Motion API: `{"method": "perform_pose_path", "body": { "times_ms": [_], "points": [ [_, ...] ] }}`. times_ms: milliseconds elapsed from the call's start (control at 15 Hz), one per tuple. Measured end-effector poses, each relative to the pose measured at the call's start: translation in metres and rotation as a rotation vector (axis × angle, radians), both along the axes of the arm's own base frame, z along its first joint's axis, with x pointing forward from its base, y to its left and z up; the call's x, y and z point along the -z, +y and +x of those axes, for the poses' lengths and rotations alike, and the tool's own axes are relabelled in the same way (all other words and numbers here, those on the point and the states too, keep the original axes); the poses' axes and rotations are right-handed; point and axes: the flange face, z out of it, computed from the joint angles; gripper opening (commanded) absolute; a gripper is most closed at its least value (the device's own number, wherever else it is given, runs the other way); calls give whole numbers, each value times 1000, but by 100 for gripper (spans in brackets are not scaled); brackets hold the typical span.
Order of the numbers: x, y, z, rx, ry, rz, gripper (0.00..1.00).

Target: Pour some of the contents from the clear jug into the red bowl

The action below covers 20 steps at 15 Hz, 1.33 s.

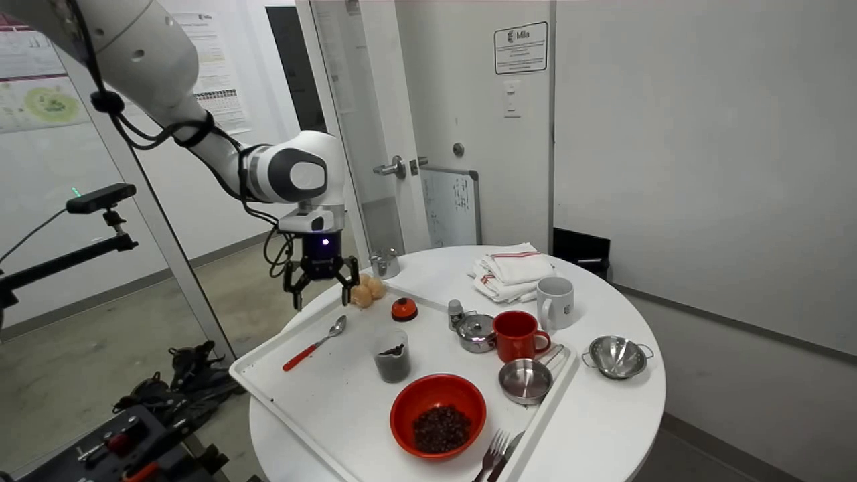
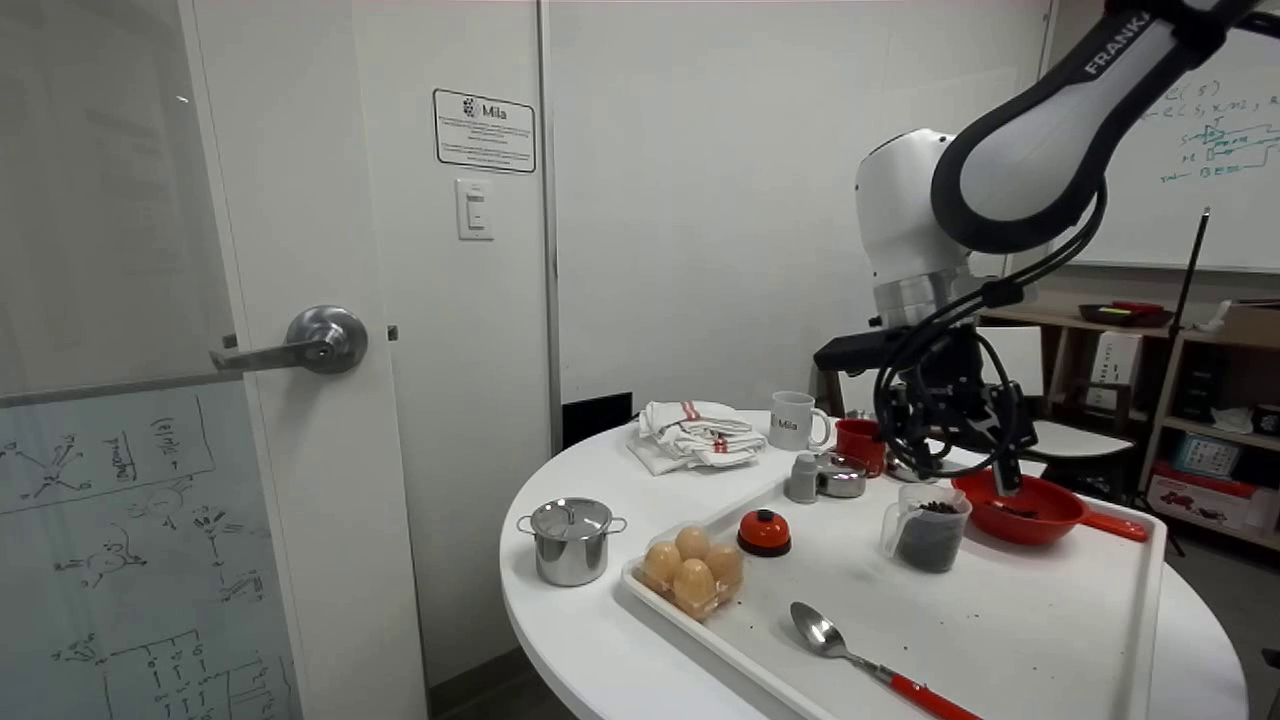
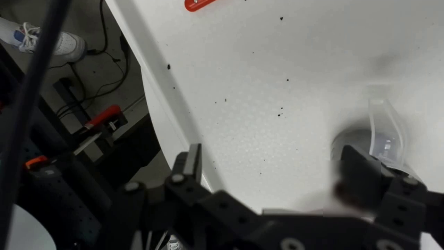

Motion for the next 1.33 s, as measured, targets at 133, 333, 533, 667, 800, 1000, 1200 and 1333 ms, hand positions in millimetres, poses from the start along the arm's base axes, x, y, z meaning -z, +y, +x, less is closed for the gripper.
{"method": "perform_pose_path", "body": {
  "times_ms": [133,333,533,667,800,1000,1200,1333],
  "points": [
    [9,-6,-1,14,16,-1,100],
    [21,-25,0,52,33,-13,100],
    [32,-52,8,123,41,-31,100],
    [36,-63,12,150,41,-28,100],
    [37,-64,13,154,42,-27,100],
    [38,-60,12,132,68,-24,100],
    [37,-54,17,103,98,-33,100],
    [33,-54,24,104,88,-60,100]
  ]
}}
